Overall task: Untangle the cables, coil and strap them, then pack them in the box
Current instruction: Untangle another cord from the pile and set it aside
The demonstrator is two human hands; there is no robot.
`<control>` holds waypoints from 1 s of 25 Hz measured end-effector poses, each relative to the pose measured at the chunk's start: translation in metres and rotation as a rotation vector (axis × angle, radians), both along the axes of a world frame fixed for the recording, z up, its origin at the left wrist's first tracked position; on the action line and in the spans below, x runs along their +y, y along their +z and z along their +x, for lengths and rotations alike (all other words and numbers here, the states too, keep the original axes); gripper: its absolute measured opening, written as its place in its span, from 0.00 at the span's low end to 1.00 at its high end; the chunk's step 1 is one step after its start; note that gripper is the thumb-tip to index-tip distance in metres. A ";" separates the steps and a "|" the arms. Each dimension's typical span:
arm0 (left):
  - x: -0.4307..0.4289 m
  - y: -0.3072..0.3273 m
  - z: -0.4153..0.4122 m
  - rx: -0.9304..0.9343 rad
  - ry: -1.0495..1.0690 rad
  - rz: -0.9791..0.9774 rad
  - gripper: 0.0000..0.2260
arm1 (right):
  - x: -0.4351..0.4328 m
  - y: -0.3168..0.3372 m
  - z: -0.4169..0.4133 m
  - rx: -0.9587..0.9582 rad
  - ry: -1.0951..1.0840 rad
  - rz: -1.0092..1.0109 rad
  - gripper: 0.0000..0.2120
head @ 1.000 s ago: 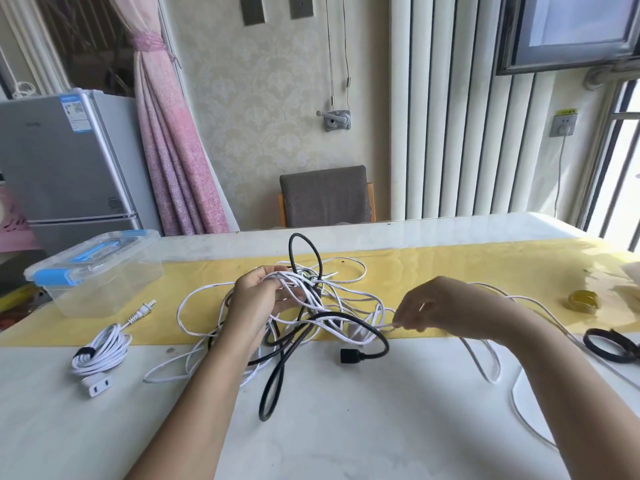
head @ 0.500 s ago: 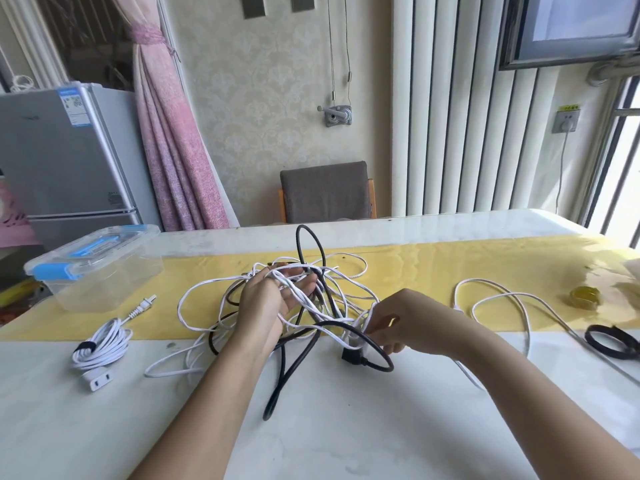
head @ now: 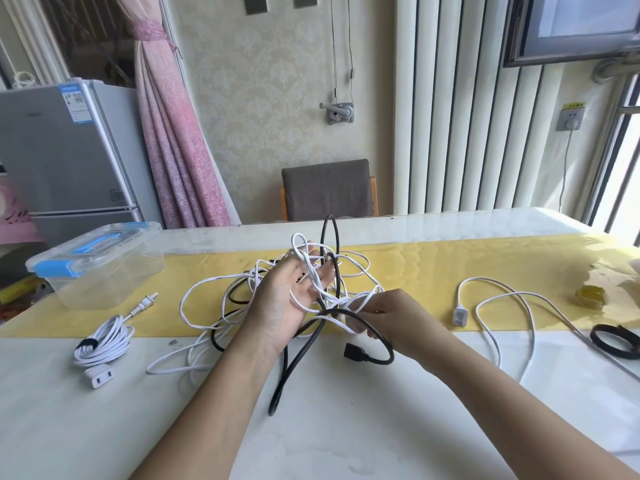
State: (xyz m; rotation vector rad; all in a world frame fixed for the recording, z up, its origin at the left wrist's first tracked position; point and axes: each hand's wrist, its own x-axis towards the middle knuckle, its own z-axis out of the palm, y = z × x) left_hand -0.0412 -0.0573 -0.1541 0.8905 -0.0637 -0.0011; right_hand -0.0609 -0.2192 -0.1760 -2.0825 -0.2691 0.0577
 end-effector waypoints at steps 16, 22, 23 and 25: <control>-0.009 -0.005 -0.007 -0.079 0.054 0.277 0.05 | -0.018 0.022 0.001 0.130 0.003 0.588 0.08; -0.002 -0.002 -0.009 -0.175 -0.091 0.279 0.14 | -0.024 0.029 -0.001 0.119 0.057 0.462 0.10; -0.003 -0.003 -0.009 -0.181 -0.107 0.295 0.16 | -0.024 0.029 -0.001 0.109 0.063 0.447 0.12; -0.005 -0.003 -0.010 -0.175 -0.111 0.313 0.16 | -0.024 0.026 0.000 0.114 0.085 0.451 0.14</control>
